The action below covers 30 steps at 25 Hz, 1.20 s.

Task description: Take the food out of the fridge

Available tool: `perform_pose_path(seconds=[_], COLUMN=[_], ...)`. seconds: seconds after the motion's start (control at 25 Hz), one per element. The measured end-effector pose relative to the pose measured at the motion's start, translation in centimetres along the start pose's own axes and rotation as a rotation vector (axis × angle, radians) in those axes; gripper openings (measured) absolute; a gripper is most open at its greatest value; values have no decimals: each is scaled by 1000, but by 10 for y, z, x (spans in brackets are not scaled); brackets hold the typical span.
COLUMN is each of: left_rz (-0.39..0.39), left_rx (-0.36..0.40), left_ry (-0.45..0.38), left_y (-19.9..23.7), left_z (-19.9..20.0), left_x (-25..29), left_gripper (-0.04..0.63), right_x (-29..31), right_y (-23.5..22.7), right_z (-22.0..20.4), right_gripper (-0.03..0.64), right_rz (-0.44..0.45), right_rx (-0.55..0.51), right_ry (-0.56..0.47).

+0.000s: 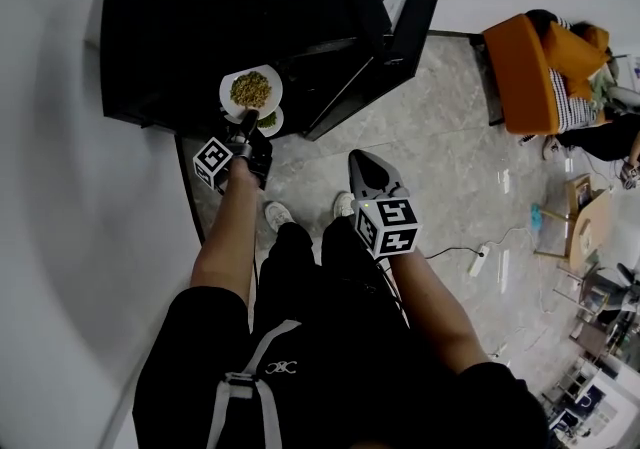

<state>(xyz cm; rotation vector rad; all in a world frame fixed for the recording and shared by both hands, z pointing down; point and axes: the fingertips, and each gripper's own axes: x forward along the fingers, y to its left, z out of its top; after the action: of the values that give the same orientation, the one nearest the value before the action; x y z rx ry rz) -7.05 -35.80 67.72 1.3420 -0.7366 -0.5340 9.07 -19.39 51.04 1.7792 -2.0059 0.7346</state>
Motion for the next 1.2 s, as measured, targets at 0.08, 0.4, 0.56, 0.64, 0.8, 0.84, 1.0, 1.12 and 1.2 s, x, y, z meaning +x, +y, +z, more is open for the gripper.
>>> perform_pose_path(seconds=[0.08,0.4,0.56,0.64,0.8,0.84,1.0,1.12,1.2], left_rz=[-3,4,7,5,6,11,2,-12,-25], left_rx=[9,-1,-3,-10,-31,-35,-33,13,24], left_ry=[7,23,14,-3,-33,-37,-63,-84,-89], left_y=[-5,-31,-48,-60,-78,-82,-119,-152,-172], left_z=[-5,-44,-65,-73,-91,-96,-114,-119,-124], left_x=[-7,-64,-95,-112,-143,-150,-168,-179,-185], left_gripper=[9,10,11,11,11,11,11,11,11], right_x=[0,1,1,-1,-7,-9,-13,-18,-19], right_y=[-1,7,14,18,26,28,33,38,40], right_z=[3,19,27,34,44,46,55,60,63], right_gripper=[-2,-2,-2,-2,-2,-2,-2,-2,-2], right_rz=[14,94,184,216,263,275,328,362,380], right_rx=[16,-27,37,41,4,-2,-4,-19,-34], right_ry=[-4,-37,-35,-49,-73,-75,-79,-86,-89])
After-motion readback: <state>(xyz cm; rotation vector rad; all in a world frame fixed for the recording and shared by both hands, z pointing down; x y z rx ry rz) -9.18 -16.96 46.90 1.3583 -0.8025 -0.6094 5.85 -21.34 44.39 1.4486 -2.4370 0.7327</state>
